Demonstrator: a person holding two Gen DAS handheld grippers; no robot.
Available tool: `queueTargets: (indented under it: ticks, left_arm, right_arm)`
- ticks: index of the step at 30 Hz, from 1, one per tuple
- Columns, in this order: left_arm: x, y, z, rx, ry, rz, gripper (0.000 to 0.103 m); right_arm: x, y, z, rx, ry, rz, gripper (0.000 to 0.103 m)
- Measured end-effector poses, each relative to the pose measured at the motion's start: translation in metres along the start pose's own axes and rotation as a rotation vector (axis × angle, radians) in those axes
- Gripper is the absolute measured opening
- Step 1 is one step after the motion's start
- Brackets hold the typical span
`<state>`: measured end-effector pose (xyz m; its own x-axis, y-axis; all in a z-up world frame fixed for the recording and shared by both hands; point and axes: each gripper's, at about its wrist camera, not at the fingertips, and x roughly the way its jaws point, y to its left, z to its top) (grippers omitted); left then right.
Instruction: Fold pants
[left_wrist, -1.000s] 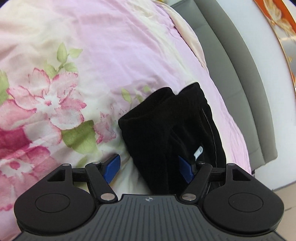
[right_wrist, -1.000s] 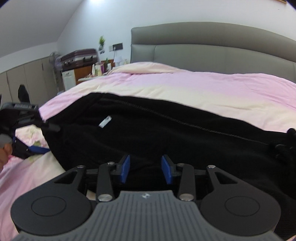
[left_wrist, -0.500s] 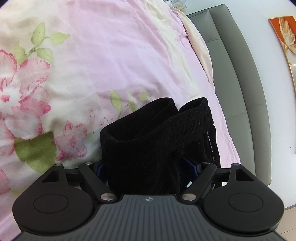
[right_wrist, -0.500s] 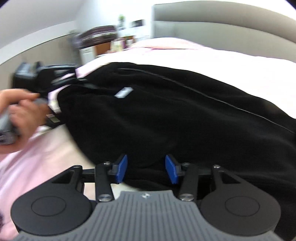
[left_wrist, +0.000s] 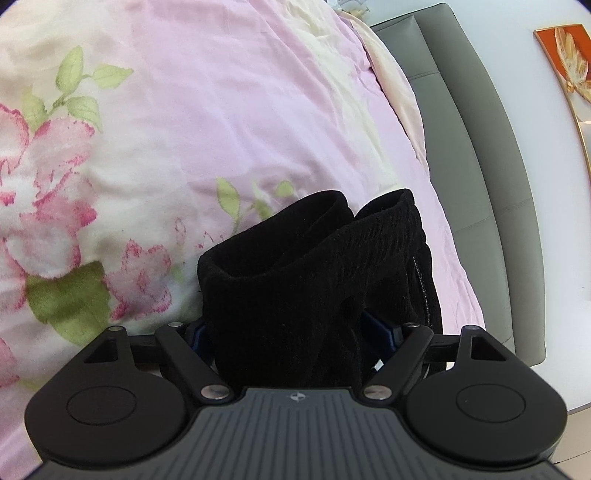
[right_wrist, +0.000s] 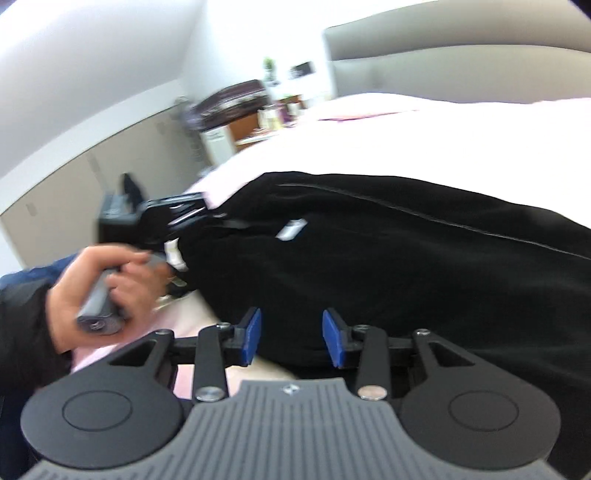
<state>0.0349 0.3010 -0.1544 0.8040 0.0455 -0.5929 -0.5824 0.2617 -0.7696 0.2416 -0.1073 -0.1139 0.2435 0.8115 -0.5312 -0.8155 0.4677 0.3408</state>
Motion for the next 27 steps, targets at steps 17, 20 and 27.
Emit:
queueTargets:
  ticks: [17,20,27]
  left_arm:
    - [-0.032,-0.034,-0.024,0.101,-0.154,0.010,0.046]
    - [-0.043,-0.061,-0.029,0.201,-0.189,-0.009,0.045]
    - [-0.060,-0.139,-0.071,0.611,-0.261,-0.090,0.044]
  right_arm:
    - [0.006,-0.014,0.005,0.062,-0.050,-0.083,0.035]
    - [0.002,-0.025,0.009,0.122,-0.100,-0.134,0.035]
    - [-0.023,-0.057,0.011,0.388,-0.290,-0.142,0.036]
